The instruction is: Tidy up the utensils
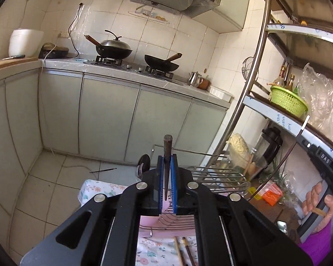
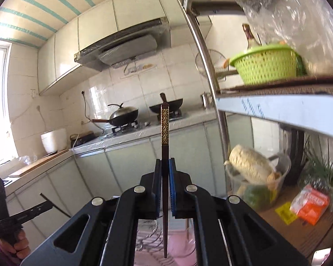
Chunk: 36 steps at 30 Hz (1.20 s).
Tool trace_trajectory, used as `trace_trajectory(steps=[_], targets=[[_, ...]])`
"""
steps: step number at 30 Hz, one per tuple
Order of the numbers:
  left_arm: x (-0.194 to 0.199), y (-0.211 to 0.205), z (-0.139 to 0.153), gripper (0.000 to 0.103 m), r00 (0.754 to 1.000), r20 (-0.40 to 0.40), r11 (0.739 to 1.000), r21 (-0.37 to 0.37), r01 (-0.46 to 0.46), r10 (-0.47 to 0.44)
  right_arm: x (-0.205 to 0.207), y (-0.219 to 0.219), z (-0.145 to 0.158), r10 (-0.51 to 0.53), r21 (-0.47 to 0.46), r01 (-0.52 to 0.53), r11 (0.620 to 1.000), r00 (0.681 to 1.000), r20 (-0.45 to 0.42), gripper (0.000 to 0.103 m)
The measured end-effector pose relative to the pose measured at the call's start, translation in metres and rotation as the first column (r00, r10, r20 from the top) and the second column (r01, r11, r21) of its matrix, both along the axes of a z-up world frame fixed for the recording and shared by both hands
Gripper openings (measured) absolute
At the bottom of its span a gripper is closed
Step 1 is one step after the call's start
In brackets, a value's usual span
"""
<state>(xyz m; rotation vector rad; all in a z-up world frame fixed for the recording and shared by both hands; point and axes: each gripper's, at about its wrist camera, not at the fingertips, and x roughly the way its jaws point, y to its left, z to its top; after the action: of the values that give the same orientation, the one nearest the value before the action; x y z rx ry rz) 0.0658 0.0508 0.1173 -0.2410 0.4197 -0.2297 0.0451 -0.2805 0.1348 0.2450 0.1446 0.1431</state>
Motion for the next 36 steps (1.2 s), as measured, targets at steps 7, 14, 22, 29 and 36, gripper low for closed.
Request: trace_trajectory(steps=[7,14,22,29,36], targets=[[0.025,0.0,-0.018,0.005,0.997,-0.081,0.998,0.064,-0.008,0.014,0.026,0.002,-0.01,-0.022,-0.052,0.021,0.998,1.0,-0.021,0.006],[0.047,-0.007,-0.044,0.005,0.984,-0.179,0.995,0.101,0.019,-0.001,0.048,-0.003,-0.045,-0.038,-0.068,0.03,0.997,0.992,-0.121,0.006],[0.071,-0.006,-0.07,0.005,0.965,-0.261,0.995,0.099,0.013,0.014,0.069,-0.009,-0.083,-0.025,-0.059,0.011,0.998,0.969,-0.245,0.006],[0.089,0.001,-0.083,0.005,0.952,-0.306,0.998,0.063,0.005,0.015,0.087,-0.01,-0.098,0.001,-0.029,-0.01,1.0,0.956,-0.295,0.006],[0.105,-0.008,-0.083,0.005,0.947,-0.322,0.998,0.051,0.021,-0.003,0.109,-0.001,-0.101,0.038,-0.041,-0.054,0.998,0.945,-0.324,0.006]])
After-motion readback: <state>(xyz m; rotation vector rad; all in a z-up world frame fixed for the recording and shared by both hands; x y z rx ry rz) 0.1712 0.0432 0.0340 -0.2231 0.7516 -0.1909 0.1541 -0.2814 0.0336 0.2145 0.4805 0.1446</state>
